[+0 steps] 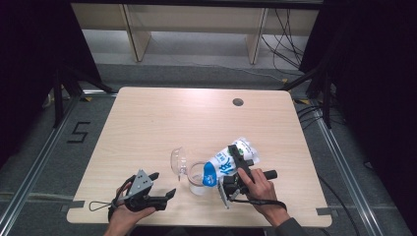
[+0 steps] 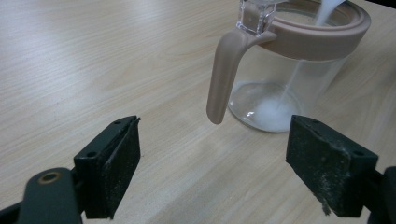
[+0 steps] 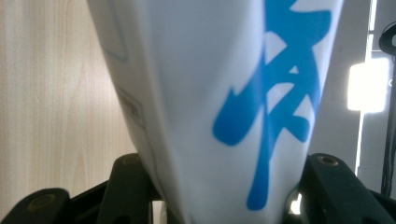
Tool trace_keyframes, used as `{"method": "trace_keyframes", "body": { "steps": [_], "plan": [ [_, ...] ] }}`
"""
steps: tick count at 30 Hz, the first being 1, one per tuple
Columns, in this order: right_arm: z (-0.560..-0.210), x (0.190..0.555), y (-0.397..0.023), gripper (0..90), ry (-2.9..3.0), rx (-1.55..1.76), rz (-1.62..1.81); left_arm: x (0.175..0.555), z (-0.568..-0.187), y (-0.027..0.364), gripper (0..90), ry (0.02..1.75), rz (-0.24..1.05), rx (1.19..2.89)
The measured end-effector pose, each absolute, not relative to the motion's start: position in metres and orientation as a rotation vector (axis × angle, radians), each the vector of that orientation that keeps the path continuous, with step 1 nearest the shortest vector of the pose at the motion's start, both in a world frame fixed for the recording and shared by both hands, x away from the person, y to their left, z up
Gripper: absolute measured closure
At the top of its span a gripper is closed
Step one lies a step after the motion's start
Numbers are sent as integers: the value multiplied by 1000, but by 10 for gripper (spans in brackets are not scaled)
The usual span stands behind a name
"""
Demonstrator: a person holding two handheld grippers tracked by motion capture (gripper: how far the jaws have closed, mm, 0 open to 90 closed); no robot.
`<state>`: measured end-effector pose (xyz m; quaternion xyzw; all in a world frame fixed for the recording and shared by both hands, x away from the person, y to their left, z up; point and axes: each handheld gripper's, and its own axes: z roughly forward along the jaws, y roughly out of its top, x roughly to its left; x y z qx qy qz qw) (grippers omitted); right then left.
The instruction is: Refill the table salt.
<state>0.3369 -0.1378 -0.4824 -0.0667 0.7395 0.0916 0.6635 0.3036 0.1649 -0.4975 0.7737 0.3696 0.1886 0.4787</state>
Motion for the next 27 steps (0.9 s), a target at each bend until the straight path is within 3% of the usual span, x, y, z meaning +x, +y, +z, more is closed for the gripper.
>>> {"method": "trace_keyframes", "body": {
  "steps": [27],
  "plan": [
    [-481, 336, -138, 539, 1669, -150, 186, 303, -498, 165, 172, 898, 454, 1891]
  ]
}}
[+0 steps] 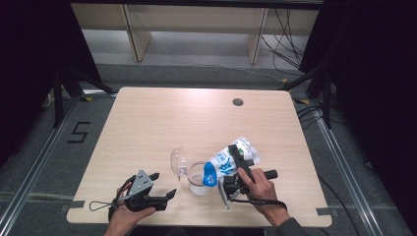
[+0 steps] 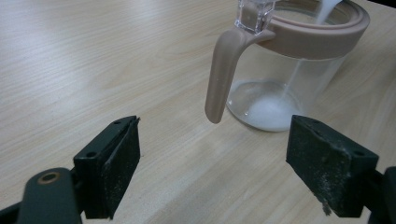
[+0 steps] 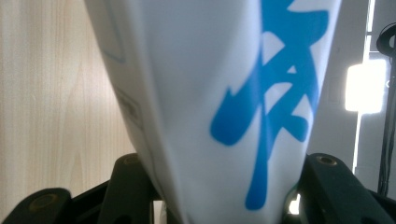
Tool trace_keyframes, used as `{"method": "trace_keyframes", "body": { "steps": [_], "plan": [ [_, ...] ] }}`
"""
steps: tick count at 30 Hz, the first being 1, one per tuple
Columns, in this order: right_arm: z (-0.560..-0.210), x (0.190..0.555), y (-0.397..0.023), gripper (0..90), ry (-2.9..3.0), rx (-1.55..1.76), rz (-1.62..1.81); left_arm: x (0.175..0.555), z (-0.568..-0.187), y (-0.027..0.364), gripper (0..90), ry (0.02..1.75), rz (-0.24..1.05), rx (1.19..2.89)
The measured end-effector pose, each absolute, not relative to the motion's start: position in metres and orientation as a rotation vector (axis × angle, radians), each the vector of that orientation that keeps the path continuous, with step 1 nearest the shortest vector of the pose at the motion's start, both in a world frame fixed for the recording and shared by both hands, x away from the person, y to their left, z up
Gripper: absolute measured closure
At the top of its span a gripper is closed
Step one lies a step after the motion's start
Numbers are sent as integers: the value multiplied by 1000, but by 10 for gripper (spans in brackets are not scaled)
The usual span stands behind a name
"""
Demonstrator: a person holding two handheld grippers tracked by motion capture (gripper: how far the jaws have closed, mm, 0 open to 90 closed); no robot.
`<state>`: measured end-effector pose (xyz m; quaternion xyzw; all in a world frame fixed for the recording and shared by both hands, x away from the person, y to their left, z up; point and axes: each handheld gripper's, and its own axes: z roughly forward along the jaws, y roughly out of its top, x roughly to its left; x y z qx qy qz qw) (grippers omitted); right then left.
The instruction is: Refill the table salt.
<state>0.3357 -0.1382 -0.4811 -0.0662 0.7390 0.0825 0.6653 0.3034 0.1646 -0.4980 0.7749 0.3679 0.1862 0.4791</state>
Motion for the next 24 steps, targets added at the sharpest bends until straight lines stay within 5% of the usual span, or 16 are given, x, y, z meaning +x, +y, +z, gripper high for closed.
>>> {"method": "trace_keyframes", "body": {
  "steps": [24],
  "plan": [
    [-475, 340, -135, 545, 1627, -268, 159, 303, -499, 164, 174, 909, 440, 1889]
  ]
}}
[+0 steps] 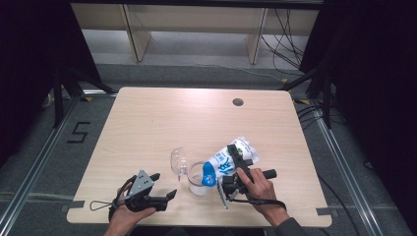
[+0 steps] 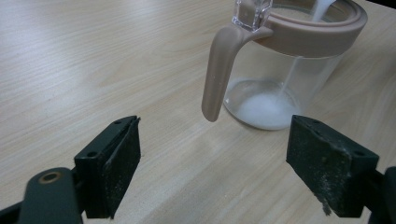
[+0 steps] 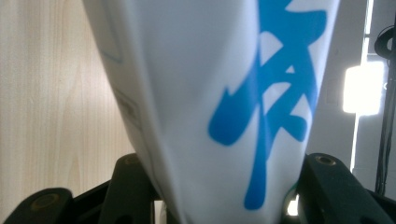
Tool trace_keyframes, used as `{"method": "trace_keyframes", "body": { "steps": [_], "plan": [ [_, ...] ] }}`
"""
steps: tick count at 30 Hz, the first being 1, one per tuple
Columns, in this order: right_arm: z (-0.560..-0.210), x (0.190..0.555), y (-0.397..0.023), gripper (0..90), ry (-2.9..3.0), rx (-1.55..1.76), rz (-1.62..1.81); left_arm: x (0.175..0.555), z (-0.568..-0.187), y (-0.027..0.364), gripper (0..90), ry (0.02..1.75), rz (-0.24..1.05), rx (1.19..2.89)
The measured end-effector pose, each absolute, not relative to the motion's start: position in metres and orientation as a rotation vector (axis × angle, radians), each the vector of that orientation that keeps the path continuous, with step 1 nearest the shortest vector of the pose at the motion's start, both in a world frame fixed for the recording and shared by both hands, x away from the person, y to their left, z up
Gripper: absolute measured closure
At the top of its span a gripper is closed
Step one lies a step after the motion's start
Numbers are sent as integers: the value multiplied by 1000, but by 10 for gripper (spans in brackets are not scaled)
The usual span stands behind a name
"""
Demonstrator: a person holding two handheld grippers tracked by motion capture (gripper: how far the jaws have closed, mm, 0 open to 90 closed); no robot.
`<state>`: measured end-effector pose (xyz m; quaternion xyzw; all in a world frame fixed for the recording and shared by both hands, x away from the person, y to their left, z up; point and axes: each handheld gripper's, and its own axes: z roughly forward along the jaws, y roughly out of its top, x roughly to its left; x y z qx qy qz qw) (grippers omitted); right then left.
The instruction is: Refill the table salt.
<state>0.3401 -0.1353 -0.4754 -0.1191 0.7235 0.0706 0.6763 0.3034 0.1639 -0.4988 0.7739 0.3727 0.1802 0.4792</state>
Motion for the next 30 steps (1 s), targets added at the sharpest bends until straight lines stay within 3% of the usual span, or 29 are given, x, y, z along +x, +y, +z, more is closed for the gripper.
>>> {"method": "trace_keyframes", "body": {
  "steps": [30],
  "plan": [
    [-479, 338, -136, 558, 1645, -215, 162, 304, -499, 165, 174, 913, 437, 1880]
  ]
}}
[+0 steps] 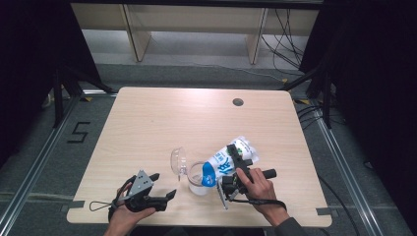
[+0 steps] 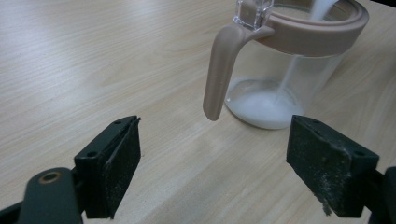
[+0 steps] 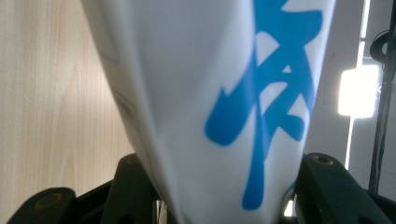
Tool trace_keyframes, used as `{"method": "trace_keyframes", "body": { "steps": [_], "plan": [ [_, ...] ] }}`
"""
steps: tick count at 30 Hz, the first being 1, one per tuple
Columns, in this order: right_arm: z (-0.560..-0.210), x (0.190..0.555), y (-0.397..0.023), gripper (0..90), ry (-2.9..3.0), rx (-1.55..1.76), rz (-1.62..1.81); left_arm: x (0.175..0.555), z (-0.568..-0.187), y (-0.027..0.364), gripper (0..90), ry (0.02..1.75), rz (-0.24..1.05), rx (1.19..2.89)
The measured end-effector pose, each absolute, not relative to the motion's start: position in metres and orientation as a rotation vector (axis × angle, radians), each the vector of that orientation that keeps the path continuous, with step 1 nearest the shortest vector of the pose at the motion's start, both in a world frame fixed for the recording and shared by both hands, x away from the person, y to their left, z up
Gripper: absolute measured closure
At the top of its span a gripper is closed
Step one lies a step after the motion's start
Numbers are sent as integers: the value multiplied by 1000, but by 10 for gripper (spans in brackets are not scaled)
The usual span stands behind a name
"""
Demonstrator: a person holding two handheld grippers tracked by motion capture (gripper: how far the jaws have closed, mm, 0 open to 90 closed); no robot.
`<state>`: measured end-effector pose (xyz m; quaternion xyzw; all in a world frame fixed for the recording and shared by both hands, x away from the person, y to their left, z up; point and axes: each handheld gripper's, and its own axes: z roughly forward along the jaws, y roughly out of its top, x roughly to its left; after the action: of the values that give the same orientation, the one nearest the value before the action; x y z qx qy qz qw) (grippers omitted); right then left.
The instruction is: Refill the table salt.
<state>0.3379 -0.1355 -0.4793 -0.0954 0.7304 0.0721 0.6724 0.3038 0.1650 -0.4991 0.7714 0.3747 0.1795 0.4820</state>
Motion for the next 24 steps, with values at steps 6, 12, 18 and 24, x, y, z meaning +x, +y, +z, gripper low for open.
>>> {"method": "trace_keyframes", "body": {
  "steps": [6, 12, 18, 24],
  "plan": [
    [-479, 337, -136, 559, 1646, -209, 165, 304, -499, 163, 174, 906, 435, 1892],
    [-479, 338, -136, 560, 1644, -215, 164, 304, -499, 164, 174, 909, 438, 1885],
    [-479, 338, -136, 560, 1644, -212, 165, 304, -499, 164, 174, 910, 439, 1884],
    [-479, 338, -136, 560, 1645, -211, 166, 304, -499, 164, 174, 912, 443, 1888]
  ]
}}
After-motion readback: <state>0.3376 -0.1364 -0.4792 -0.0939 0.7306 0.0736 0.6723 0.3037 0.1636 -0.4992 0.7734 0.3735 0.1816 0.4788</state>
